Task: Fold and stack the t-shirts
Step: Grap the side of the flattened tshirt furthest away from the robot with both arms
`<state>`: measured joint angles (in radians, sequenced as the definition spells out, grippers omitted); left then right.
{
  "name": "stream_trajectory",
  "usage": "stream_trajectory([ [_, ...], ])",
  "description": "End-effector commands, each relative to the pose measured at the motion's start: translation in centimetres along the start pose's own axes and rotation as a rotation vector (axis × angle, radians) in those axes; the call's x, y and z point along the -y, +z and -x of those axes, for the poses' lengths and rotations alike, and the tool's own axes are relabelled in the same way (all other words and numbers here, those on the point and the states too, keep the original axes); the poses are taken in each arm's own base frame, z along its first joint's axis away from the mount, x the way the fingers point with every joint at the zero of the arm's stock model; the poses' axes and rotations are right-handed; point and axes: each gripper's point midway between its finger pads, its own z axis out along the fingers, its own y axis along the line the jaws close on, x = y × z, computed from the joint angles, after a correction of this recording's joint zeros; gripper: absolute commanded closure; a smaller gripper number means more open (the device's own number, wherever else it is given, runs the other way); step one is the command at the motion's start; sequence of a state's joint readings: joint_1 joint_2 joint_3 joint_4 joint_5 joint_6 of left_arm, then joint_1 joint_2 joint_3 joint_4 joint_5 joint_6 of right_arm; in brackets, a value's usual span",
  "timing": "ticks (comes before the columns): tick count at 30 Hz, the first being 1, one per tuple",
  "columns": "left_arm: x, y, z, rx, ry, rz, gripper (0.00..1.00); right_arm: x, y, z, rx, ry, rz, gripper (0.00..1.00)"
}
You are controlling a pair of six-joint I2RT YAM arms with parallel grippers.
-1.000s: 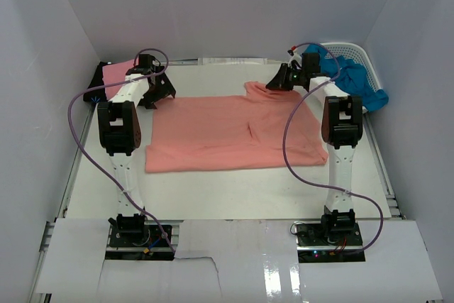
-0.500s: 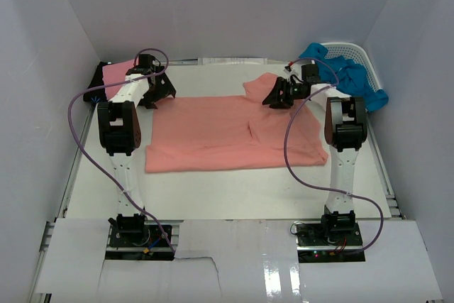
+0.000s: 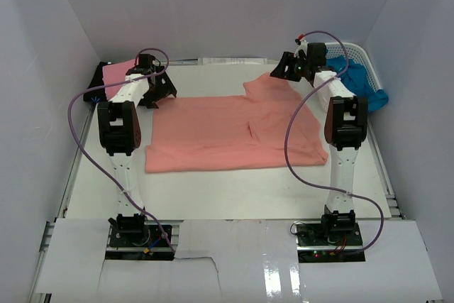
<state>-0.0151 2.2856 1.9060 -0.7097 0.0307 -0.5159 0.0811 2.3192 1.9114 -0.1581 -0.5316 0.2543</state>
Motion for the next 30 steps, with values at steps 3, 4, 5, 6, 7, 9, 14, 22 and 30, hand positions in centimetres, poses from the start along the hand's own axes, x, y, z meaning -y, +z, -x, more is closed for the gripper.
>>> stream_trajectory([
  [3, 0.4, -0.9, 0.4, 0.011, 0.007, -0.031, 0.04, 5.2, 2.1, 3.4, 0.131, -0.028, -0.156, 0.34],
  [4, 0.4, -0.9, 0.5, 0.015, 0.009, -0.031, 0.04, 5.8, 2.5, 3.6, 0.15, -0.038, -0.164, 0.34],
  [5, 0.3, -1.0, 0.5, 0.015, 0.012, -0.031, 0.04, 6.3, 2.6, 3.9, 0.161, -0.044, -0.173, 0.34],
  [6, 0.3, -1.0, 0.5, 0.015, 0.015, -0.031, 0.04, 6.8, 2.9, 4.5, 0.175, -0.051, -0.174, 0.34],
  [7, 0.3, -1.0, 0.5, 0.015, 0.014, -0.031, 0.04, 7.0, 3.0, 4.5, 0.171, -0.049, -0.176, 0.33],
  [9, 0.3, -0.9, 0.5, 0.016, 0.015, -0.03, 0.04, 7.9, 3.0, 4.6, 0.168, -0.033, -0.181, 0.34],
  [14, 0.6, -0.7, 0.4, 0.008, 0.012, -0.047, 0.04, 8.9, 2.3, 4.3, 0.162, -0.04, -0.197, 0.34],
  [22, 0.6, -0.6, 0.4, 0.007, 0.011, -0.046, 0.04, 10.3, 2.0, 2.7, 0.121, 0.083, -0.081, 0.4],
  [30, 0.5, -0.5, 0.3, 0.005, 0.012, -0.043, 0.04, 9.9, 3.3, 0.9, 0.063, 0.155, 0.03, 0.42],
])
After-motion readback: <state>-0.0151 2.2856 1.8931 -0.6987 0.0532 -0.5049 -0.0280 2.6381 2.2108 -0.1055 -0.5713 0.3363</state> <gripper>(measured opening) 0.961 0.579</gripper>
